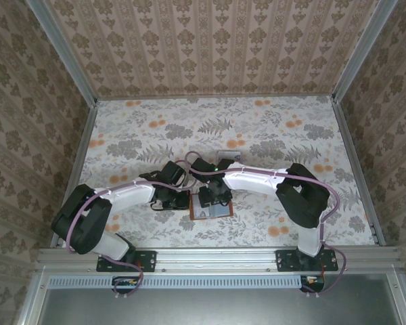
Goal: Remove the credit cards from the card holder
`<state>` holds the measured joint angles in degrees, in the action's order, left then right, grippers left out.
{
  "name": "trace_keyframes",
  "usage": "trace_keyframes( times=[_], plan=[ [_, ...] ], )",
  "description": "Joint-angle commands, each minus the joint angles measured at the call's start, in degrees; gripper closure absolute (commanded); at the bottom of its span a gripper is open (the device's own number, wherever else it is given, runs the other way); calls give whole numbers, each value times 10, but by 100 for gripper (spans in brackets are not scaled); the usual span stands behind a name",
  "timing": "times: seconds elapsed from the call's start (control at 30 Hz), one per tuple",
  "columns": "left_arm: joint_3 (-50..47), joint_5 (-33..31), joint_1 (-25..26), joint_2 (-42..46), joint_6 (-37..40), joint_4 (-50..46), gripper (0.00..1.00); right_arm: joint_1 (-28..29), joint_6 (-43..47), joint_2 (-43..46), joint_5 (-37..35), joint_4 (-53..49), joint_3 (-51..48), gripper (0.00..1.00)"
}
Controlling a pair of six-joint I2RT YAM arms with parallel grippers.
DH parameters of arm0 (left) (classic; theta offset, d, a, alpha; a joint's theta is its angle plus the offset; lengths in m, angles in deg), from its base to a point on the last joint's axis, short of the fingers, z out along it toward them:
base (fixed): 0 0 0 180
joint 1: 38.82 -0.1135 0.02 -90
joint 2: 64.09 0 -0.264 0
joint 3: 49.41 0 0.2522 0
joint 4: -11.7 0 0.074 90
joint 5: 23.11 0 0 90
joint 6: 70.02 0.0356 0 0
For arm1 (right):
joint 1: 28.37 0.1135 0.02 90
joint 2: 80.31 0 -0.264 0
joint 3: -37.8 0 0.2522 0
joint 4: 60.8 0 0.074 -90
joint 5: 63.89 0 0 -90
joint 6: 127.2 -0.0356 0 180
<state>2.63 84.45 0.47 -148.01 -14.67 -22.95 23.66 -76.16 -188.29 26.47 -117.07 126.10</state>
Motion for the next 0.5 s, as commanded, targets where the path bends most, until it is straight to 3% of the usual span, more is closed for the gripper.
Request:
trace_keyframes(
  times=[0.0, 0.13, 0.37, 0.47],
  plan=[
    [-11, -2, -4, 1, 13, -19, 97, 3, 10, 21, -26, -39, 6, 45],
    [-10, -3, -4, 1, 13, -19, 97, 2, 14, 24, -34, -47, 0, 49],
    [-8, -3, -4, 0, 13, -24, 97, -2, 15, 38, -31, -44, -25, 78],
    [-8, -4, -4, 2, 14, -28, 98, -3, 14, 48, -27, -40, -42, 83]
  ],
)
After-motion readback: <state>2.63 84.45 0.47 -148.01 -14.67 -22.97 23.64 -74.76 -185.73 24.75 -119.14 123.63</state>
